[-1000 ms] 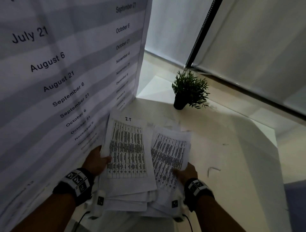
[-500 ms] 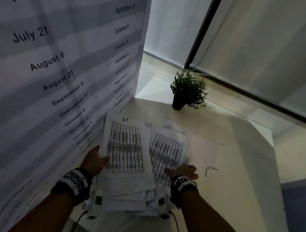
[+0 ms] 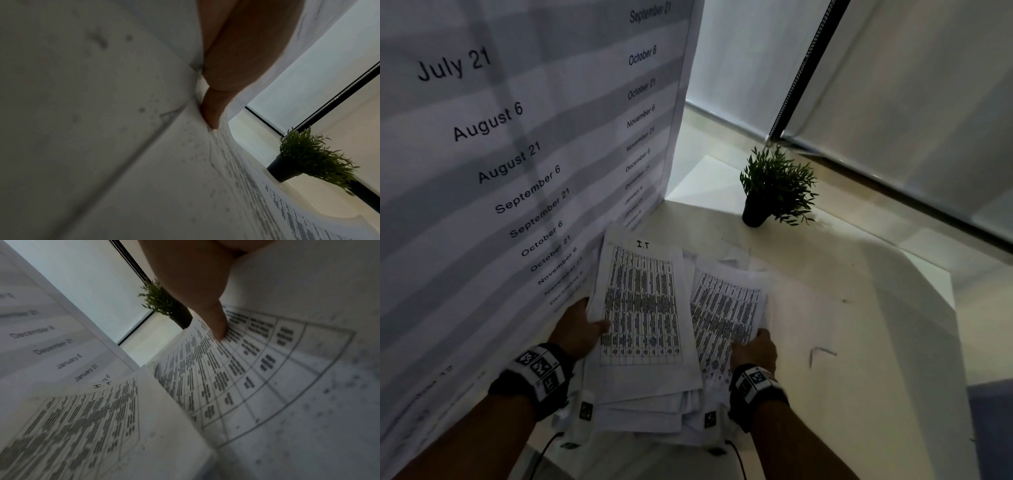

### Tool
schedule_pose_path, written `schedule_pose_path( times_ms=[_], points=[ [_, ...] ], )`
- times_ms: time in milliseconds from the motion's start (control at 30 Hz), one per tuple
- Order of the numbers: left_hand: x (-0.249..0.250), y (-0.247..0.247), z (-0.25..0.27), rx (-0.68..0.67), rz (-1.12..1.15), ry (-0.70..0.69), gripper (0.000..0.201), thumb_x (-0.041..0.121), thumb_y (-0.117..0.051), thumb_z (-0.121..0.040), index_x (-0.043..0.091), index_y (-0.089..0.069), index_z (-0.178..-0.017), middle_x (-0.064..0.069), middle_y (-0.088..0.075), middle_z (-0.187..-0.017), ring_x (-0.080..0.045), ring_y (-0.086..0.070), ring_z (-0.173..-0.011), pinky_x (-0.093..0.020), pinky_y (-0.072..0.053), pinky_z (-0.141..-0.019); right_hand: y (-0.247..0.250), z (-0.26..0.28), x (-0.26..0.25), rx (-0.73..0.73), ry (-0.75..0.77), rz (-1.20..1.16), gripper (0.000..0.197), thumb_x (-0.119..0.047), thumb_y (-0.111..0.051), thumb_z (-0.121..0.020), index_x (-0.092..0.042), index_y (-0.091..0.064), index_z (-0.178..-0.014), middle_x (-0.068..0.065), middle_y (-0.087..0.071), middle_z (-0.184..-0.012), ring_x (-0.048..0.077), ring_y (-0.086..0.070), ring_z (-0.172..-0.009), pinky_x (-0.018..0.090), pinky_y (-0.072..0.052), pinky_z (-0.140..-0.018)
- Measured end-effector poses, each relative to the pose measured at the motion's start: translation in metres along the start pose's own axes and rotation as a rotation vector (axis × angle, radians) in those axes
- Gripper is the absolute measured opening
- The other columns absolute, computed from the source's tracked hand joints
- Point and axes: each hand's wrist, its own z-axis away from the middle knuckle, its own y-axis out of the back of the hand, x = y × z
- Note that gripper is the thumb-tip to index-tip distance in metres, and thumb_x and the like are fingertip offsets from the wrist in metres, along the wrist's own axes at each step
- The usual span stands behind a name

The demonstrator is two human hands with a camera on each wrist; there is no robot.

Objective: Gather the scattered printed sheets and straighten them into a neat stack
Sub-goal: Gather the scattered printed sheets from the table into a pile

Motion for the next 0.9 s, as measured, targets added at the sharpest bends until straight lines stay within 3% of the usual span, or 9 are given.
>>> schedule_pose_path(
  times_ms=[133,233,367,433,567,667,733,767,900],
  points=[
    [0.001,-0.001,0.001,0.021,0.005,0.012,0.045,0.009,-0.068,-0.086,0.006,-0.055,-0.129,-0.014,-0.063,-0.124,-0.021,-0.056,-0.101,-0.035,-0.043,-0.096,0.003,0.008,0.001,-0.028,-0.005,0.176,0.064,-0.03,-0.067,-0.081,-0.015,-0.041,-0.138,0.014,-0.042,-0.132,0.034,-0.047,-0.119,0.041,-0.046,-0.1],
    [0.003,-0.003,0.001,0.015,0.004,0.017,0.046,0.009,-0.068,-0.086,0.004,-0.054,-0.13,-0.016,-0.063,-0.124,-0.024,-0.057,-0.102,-0.037,-0.044,-0.095,-0.005,0.018,0.002,-0.096,-0.037,0.265,0.073,-0.032,-0.065,-0.084,-0.015,-0.028,-0.144,0.012,-0.033,-0.144,0.032,-0.039,-0.129,0.047,-0.037,-0.105],
    [0.001,-0.001,0.001,0.007,-0.013,-0.004,0.045,0.008,-0.07,-0.085,0.003,-0.056,-0.128,-0.017,-0.064,-0.124,-0.028,-0.059,-0.106,-0.036,-0.043,-0.095,-0.015,0.022,0.002,-0.112,0.029,0.175,0.079,-0.02,-0.062,-0.087,-0.011,-0.015,-0.15,0.018,-0.027,-0.149,0.034,-0.046,-0.127,0.04,-0.04,-0.108],
    [0.002,0.002,0.004,0.022,-0.026,-0.006,0.044,0.006,-0.069,-0.084,0.0,-0.056,-0.126,-0.018,-0.063,-0.122,-0.027,-0.059,-0.104,-0.034,-0.042,-0.094,-0.015,0.025,-0.001,-0.086,0.021,0.131,0.081,-0.018,-0.062,-0.088,-0.012,-0.012,-0.151,0.018,-0.035,-0.147,0.033,-0.051,-0.124,0.038,-0.044,-0.104],
    [0.004,0.0,0.001,0.016,-0.026,-0.013,0.043,0.006,-0.07,-0.084,-0.001,-0.057,-0.124,-0.018,-0.064,-0.121,-0.022,-0.056,-0.098,-0.03,-0.041,-0.089,-0.009,0.022,-0.008,-0.05,-0.064,-0.113,0.071,-0.015,-0.069,-0.081,-0.009,-0.031,-0.141,0.015,-0.062,-0.121,0.03,-0.064,-0.098,0.033,-0.054,-0.084],
    [0.002,0.001,0.0,-0.001,-0.005,-0.008,0.042,0.006,-0.07,-0.084,0.002,-0.058,-0.124,-0.016,-0.064,-0.12,-0.021,-0.057,-0.098,-0.032,-0.043,-0.089,0.009,0.026,-0.014,-0.076,-0.025,-0.189,0.039,-0.014,-0.068,-0.082,-0.011,-0.056,-0.118,0.014,-0.069,-0.109,0.024,-0.063,-0.08,0.023,-0.05,-0.073],
    [0.001,0.002,0.0,-0.019,0.024,-0.007,0.043,0.007,-0.07,-0.084,0.004,-0.058,-0.125,-0.014,-0.064,-0.119,-0.023,-0.059,-0.101,-0.034,-0.044,-0.092,0.035,0.027,-0.021,-0.026,0.079,-0.148,0.011,-0.016,-0.061,-0.086,-0.015,-0.062,-0.097,0.012,-0.07,-0.096,0.023,-0.063,-0.073,0.022,-0.045,-0.065],
    [0.001,0.001,0.0,-0.03,0.028,0.005,0.044,0.009,-0.07,-0.084,0.005,-0.057,-0.126,-0.012,-0.064,-0.117,-0.024,-0.059,-0.101,-0.034,-0.045,-0.092,0.054,0.024,-0.025,0.023,0.15,-0.129,0.007,-0.019,-0.058,-0.088,-0.016,-0.062,-0.094,0.012,-0.069,-0.092,0.024,-0.063,-0.075,0.023,-0.042,-0.065],
    [-0.01,-0.005,-0.003,-0.057,0.037,0.07,0.048,0.018,-0.074,-0.082,0.007,-0.057,-0.126,-0.014,-0.065,-0.117,-0.031,-0.062,-0.104,-0.045,-0.05,-0.096,0.128,0.02,-0.056,0.3,0.457,-0.053,0.019,-0.024,-0.066,-0.084,-0.013,-0.063,-0.098,0.019,-0.07,-0.097,0.035,-0.065,-0.086,0.033,-0.048,-0.071]
  ],
)
